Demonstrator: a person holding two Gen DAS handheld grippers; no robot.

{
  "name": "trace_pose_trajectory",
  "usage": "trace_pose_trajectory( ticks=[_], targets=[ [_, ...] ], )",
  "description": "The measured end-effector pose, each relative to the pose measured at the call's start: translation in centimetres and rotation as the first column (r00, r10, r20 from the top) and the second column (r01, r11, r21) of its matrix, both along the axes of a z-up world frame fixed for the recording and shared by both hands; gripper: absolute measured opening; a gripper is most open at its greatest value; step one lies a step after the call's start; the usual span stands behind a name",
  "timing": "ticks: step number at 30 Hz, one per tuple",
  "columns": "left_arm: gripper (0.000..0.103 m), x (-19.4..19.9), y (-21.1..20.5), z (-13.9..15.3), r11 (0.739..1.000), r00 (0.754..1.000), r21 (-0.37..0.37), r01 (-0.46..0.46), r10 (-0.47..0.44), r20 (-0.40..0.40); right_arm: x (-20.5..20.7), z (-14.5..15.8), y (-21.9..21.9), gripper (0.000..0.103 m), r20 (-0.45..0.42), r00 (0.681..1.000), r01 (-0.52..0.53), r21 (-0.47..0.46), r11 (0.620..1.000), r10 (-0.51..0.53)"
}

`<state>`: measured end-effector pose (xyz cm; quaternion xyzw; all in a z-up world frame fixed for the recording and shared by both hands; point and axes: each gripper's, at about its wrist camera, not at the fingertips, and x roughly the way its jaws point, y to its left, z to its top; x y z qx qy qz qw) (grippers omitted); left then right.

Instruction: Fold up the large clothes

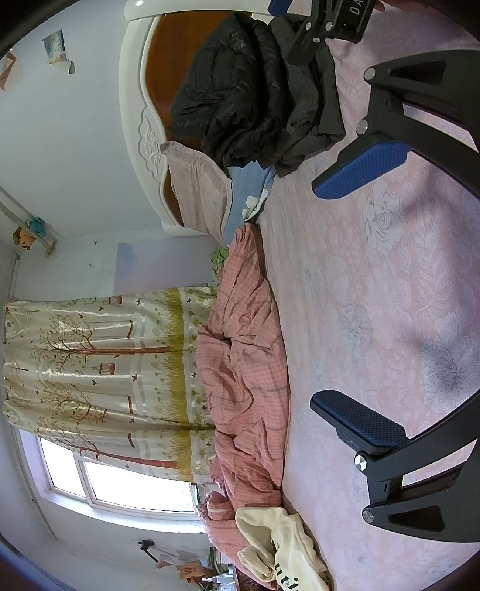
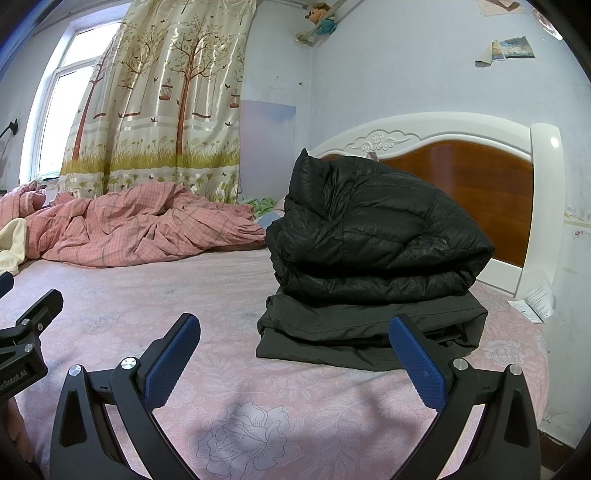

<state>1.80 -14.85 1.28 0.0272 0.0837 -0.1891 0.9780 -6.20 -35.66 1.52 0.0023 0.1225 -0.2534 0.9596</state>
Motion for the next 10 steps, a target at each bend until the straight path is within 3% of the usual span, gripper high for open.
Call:
trace_pose_trajectory(
  ticks=[10],
  targets=[
    [0.103,0.01,0.01,0.01,1.000,1.000,-0.002,0.001,-0.001,-0.001,0.00,-0.02,-0.02,0.103,-0.002,1.000,0.000,0.000,1.000,0.000]
  ],
)
